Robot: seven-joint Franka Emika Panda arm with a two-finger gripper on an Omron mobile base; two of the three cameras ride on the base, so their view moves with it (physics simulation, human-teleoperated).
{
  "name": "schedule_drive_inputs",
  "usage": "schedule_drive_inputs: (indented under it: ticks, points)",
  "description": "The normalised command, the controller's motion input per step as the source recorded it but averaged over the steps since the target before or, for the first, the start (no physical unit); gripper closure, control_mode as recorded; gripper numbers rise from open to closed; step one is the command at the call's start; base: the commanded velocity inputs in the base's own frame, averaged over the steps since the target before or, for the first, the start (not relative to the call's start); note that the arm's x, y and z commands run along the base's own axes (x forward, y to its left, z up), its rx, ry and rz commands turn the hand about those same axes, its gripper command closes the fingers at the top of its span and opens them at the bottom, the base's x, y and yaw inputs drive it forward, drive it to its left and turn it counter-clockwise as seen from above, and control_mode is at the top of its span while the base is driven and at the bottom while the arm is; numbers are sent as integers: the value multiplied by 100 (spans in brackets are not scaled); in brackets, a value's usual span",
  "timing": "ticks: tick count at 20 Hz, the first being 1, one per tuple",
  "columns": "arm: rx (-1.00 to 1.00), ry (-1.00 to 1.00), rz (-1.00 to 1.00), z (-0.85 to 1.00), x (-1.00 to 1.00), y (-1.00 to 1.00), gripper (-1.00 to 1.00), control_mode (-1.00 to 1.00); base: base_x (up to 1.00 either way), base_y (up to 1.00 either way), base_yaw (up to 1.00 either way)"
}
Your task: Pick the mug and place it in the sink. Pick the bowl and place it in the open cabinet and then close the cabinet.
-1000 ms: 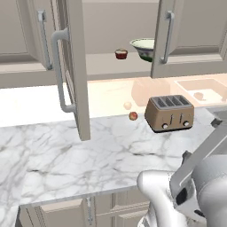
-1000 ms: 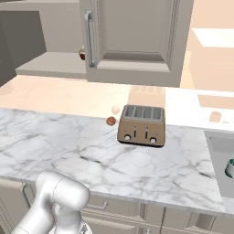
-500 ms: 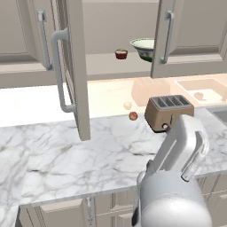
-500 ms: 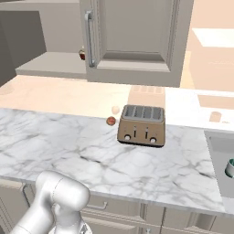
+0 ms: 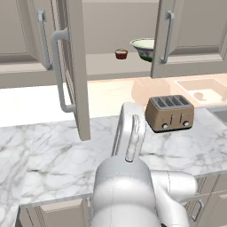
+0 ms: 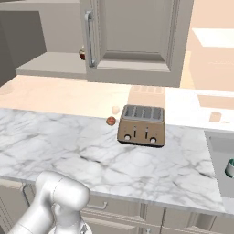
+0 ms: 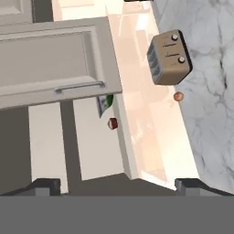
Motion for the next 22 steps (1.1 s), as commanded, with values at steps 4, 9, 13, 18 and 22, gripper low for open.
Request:
schedule_drive_inputs:
  ticks: [4, 9, 13, 18, 22]
  points:
    - [-4, 0, 8, -25, 37, 44, -100, -100, 0, 0, 0]
    - [-1, 0, 9, -44, 31, 35, -100, -100, 0, 0, 0]
    - [0, 0, 9, -36, 26, 26, -100, -100, 0, 0, 0]
    - [0, 0, 6, -20, 30, 20, -100, -100, 0, 0, 0]
    - [-1, 0, 2, -14, 24, 25, -100, -100, 0, 0, 0]
